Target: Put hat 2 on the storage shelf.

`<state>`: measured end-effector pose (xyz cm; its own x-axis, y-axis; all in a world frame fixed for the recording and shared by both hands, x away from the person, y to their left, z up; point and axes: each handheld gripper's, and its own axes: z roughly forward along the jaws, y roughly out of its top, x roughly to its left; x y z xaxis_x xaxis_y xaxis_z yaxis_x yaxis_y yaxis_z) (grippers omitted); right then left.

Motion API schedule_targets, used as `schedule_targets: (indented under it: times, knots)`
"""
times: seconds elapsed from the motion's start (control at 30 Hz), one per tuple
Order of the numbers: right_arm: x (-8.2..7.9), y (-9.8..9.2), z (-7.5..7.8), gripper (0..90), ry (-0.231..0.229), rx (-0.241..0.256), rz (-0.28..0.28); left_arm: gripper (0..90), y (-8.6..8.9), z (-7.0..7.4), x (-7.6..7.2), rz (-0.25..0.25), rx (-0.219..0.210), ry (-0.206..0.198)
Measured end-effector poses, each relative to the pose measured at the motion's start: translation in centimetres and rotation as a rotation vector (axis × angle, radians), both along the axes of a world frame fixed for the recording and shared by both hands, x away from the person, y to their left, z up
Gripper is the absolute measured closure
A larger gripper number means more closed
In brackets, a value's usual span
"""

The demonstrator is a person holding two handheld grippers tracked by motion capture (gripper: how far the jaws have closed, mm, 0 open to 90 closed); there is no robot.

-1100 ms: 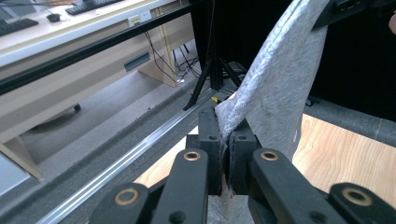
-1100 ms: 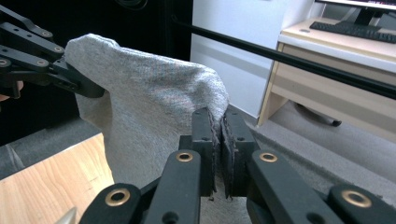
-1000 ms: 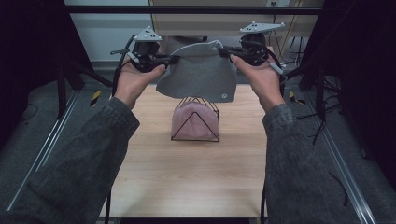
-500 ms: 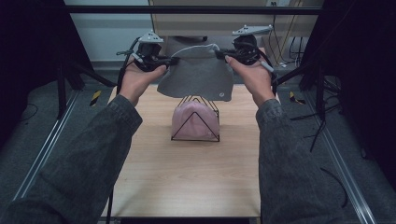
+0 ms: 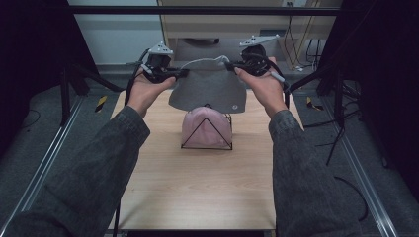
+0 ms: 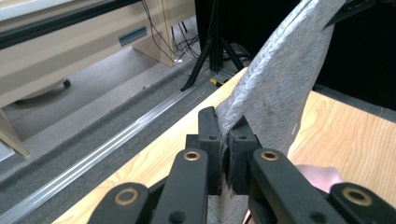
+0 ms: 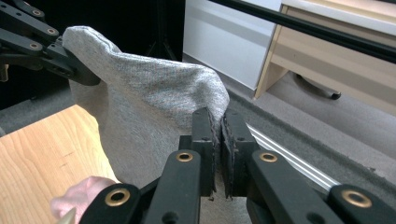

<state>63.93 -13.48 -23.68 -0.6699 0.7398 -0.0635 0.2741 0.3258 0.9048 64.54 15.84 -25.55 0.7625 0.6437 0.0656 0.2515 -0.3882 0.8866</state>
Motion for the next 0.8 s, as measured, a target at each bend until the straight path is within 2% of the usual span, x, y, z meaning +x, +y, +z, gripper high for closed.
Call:
schedule_targets:
  times: [0.33, 0.53, 0.8]
  knots:
    - [-0.3, -0.1, -1.4, 85.2, 0.022, -0.01, 0.001, 86.9, -0.3, -1.1, -0.2, -0.013, 0.013, 0.012]
    - [-0.4, -0.3, -2.7, 85.2, 0.041, -0.015, -0.002, 86.8, -0.6, -2.3, -0.3, -0.031, 0.03, 0.03]
    - [-0.3, -0.4, -4.3, 85.2, 0.071, -0.015, -0.002, 86.8, -0.8, -3.7, -0.2, -0.03, 0.046, 0.054]
